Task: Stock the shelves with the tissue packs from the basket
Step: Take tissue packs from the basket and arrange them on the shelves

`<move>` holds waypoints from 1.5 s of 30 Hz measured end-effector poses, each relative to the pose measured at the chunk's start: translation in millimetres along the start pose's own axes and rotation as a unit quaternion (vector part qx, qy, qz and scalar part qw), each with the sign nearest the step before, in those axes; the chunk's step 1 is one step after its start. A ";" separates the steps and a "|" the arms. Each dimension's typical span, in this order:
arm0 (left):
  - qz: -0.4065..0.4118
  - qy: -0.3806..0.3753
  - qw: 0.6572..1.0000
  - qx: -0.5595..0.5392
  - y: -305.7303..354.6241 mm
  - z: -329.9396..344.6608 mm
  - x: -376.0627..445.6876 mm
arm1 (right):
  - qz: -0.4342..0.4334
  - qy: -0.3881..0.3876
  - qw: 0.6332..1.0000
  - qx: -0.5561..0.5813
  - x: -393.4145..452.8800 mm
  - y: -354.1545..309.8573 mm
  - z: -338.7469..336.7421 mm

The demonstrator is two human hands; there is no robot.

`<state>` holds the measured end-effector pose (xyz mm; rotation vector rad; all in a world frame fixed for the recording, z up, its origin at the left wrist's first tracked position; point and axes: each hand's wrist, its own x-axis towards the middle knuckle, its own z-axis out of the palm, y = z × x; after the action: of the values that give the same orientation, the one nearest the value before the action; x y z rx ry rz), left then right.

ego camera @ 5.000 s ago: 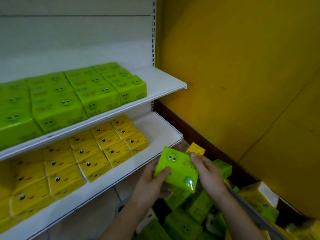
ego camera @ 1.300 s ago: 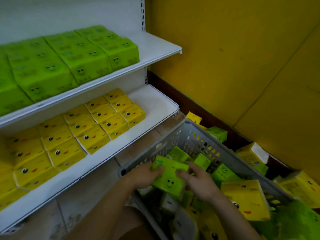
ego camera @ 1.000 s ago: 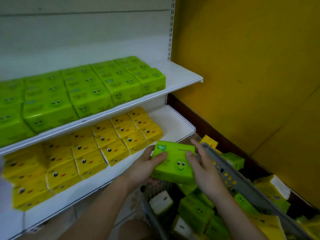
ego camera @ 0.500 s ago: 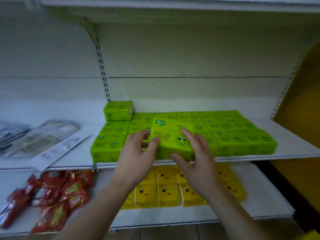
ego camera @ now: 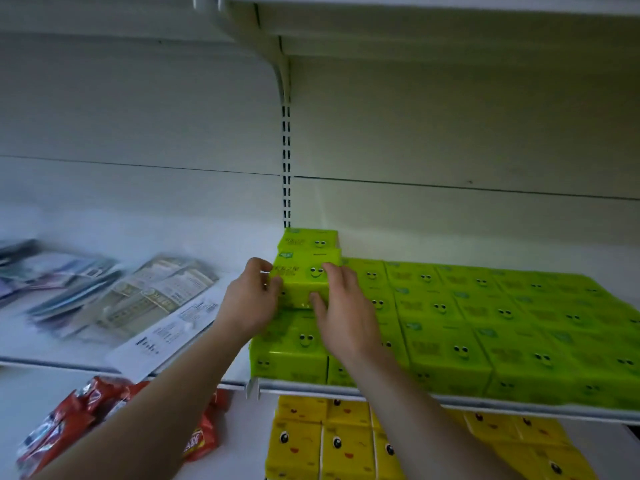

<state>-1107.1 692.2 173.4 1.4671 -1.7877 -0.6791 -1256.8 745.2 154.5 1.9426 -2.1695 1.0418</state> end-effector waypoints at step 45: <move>0.269 -0.561 0.780 0.066 60.3 350.7 -427.0 | 0.529 -0.371 0.736 -0.201 -546.6 326.1 -119.1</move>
<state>-1380.0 1107.0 -76.4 0.4407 -3.0100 -1.2632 -1480.7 1272.4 -147.4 0.8255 -3.6199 -0.4438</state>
